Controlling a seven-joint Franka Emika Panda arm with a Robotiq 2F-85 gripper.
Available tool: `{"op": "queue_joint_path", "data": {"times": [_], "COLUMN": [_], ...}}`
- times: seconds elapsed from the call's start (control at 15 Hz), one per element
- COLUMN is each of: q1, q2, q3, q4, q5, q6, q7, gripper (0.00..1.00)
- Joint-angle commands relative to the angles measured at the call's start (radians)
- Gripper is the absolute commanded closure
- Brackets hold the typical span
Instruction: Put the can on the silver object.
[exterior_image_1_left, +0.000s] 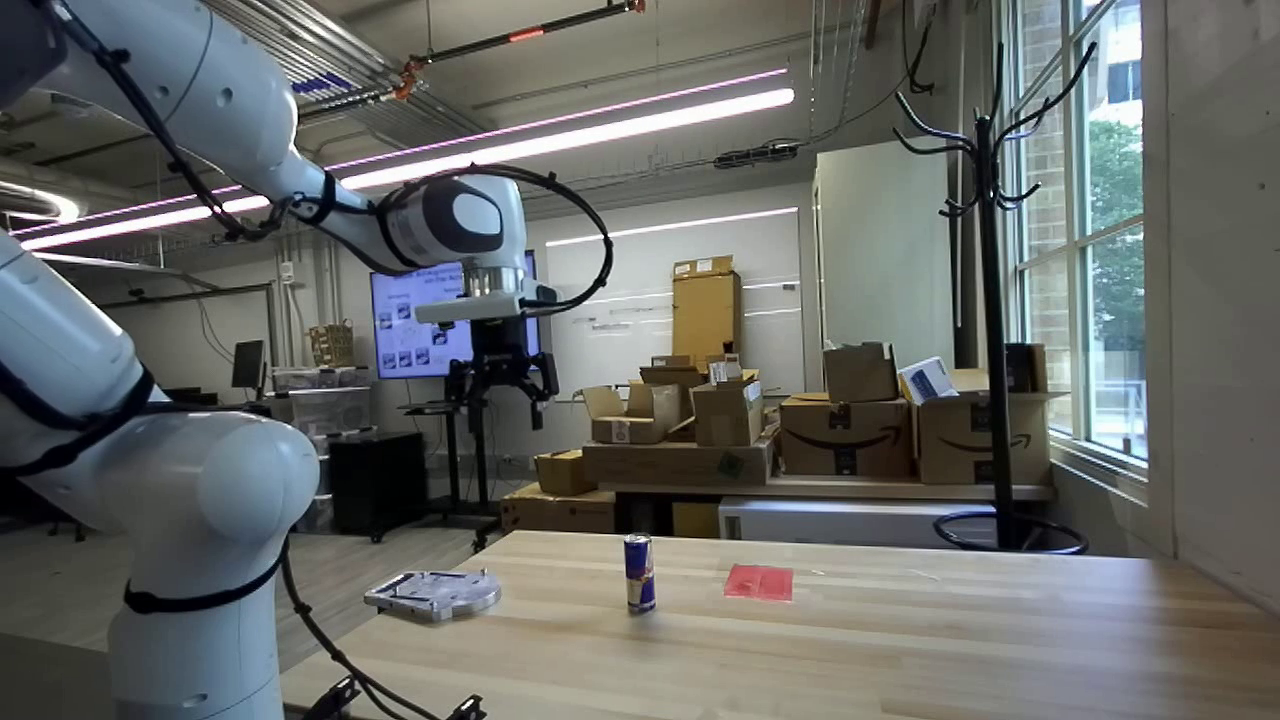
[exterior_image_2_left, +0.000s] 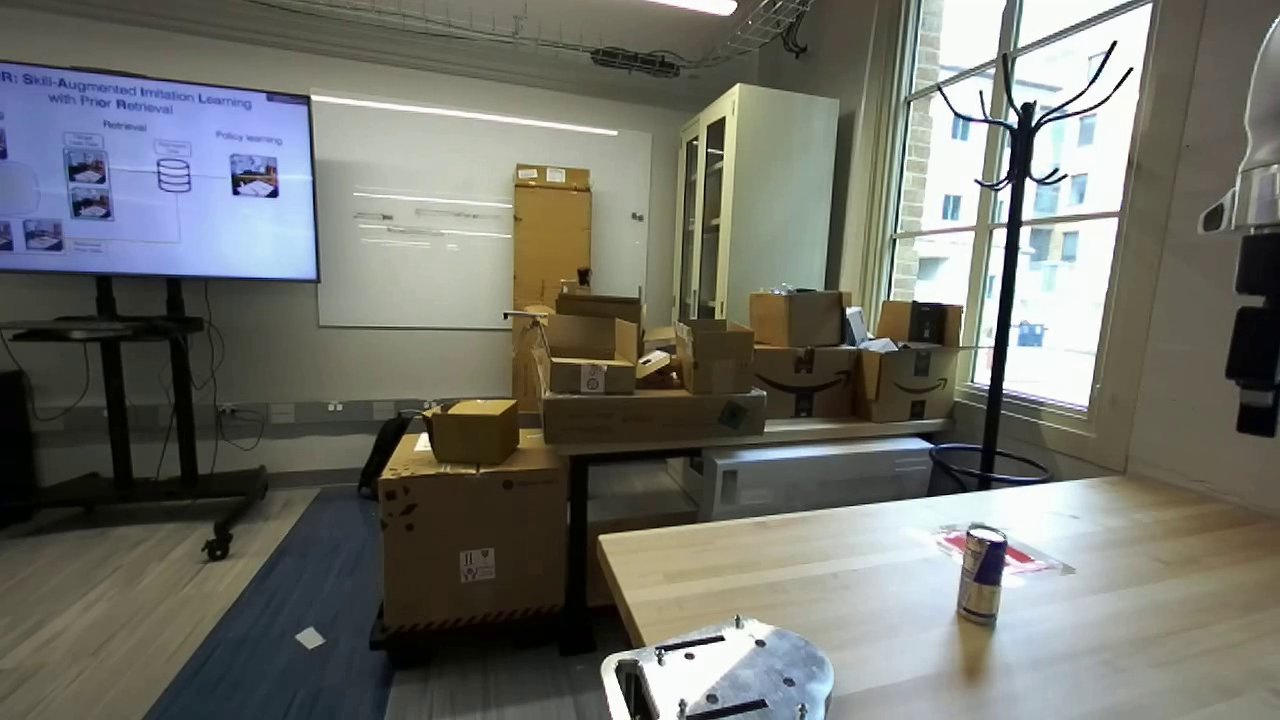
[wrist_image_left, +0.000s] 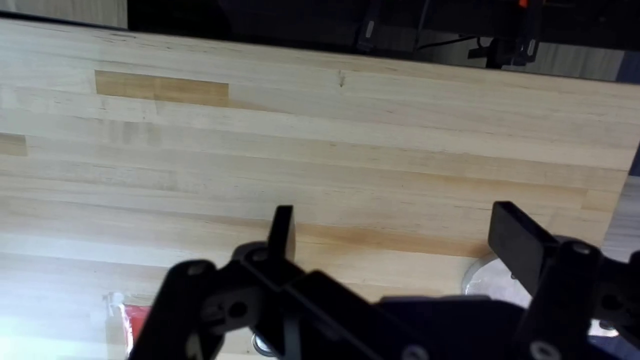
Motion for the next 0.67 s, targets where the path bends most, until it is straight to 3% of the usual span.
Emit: {"op": "queue_joint_path", "data": {"times": [0.0,0.6], "q1": [0.006,0.013], "q2": [0.110,0.445], "q3": [-0.018,-0.032], "q4": [0.072,0.271], "q5": [0.018,0.102], "q6": [0.063,0.207], "q7": [-0.005,-0.037], "gripper": [0.00,0.00]}}
